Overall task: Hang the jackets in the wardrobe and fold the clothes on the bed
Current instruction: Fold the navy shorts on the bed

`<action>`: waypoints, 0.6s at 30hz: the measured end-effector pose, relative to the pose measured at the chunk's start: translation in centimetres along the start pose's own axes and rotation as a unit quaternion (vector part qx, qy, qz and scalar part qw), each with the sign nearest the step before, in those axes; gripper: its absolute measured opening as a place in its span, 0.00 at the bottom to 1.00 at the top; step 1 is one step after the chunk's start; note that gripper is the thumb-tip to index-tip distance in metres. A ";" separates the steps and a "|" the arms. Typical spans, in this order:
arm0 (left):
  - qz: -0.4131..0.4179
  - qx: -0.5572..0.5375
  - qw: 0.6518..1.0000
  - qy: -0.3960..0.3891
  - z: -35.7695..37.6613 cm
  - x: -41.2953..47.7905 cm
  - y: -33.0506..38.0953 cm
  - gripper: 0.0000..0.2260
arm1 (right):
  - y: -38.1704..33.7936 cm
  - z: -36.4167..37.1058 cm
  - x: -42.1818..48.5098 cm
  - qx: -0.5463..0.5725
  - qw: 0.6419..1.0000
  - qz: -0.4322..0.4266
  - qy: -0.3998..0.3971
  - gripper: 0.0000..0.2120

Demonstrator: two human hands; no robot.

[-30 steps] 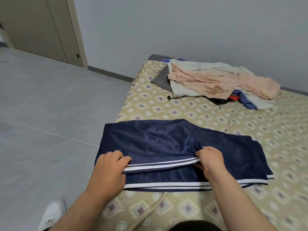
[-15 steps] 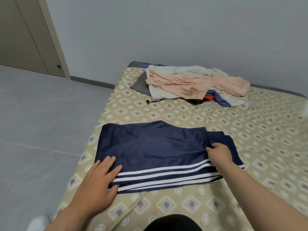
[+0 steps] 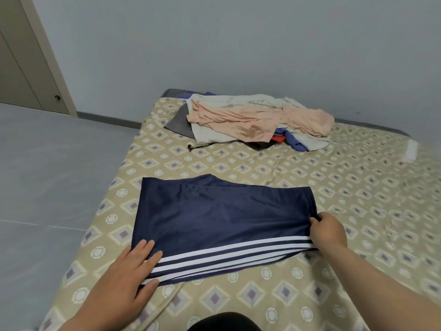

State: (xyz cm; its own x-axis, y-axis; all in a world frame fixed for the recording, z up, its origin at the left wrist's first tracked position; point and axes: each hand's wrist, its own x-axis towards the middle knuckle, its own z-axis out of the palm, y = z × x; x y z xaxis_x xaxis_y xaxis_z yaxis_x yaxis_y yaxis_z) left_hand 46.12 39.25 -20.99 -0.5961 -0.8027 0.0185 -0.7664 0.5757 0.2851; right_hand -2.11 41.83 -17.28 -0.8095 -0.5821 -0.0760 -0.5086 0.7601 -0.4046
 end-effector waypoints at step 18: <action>-0.466 -0.558 0.684 0.061 -4.0 3.2 -3.5 0.06 | -1.6 -1.5 -1.6 0.365 0.860 0.175 -0.310 0.13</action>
State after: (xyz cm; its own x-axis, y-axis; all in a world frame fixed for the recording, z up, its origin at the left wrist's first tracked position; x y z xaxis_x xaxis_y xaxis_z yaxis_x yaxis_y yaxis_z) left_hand 47.87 34.05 -18.08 0.1034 -0.7870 -0.6082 -0.0990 -0.6166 0.7810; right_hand -0.43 41.99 -15.16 -0.4480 -0.5689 -0.6896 0.2368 0.6683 -0.7052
